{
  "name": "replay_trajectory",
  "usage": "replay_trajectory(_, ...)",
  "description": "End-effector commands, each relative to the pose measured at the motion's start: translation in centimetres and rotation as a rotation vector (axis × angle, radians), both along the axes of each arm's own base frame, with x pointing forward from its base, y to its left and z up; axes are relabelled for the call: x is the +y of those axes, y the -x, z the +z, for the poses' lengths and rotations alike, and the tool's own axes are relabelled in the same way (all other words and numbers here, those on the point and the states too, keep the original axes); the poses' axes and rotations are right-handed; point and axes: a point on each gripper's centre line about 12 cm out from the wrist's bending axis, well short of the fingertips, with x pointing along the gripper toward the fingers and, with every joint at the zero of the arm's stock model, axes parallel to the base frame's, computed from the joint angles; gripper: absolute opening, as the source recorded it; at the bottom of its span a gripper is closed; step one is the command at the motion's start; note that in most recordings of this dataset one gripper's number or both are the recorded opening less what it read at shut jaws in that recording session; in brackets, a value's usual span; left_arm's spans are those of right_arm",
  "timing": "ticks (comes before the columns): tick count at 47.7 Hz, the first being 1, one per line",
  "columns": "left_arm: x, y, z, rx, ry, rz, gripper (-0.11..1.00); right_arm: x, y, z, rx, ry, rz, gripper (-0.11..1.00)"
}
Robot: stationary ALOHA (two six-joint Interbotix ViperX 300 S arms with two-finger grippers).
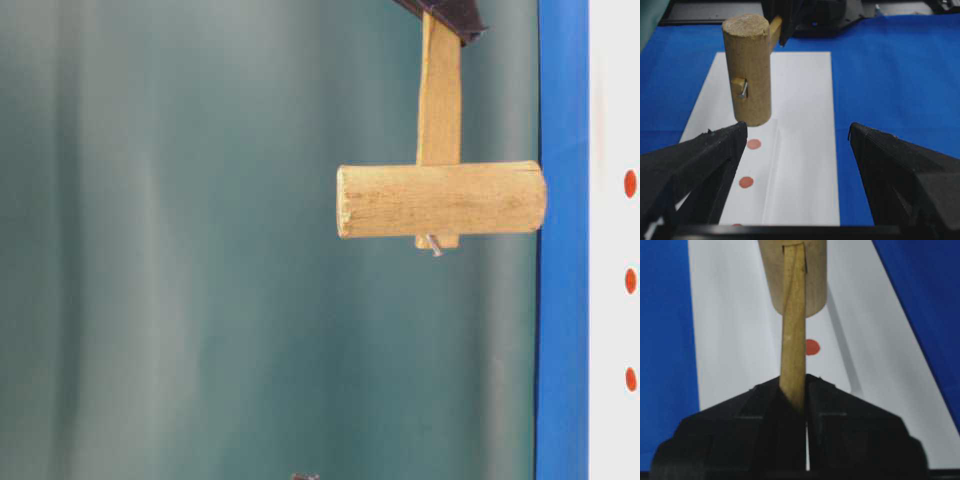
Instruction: Hit the mark with a hammer.
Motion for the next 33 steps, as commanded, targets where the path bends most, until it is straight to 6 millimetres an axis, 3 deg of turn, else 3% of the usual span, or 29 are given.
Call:
replay_trajectory(1,0.1,-0.1,0.6,-0.02,0.002,0.002,0.8,0.1,-0.9,1.7,-0.05,0.011,0.01,0.03)
replay_trajectory(11,0.1,-0.2,0.5,-0.015,0.002,0.002,0.8,1.0,-2.7,2.3,-0.057,0.013,0.042,0.03)
replay_trajectory(33,0.1,-0.2,0.5,-0.014,0.005,0.006,0.81,2.6,-9.4,2.9,-0.052,0.033,0.106,0.03)
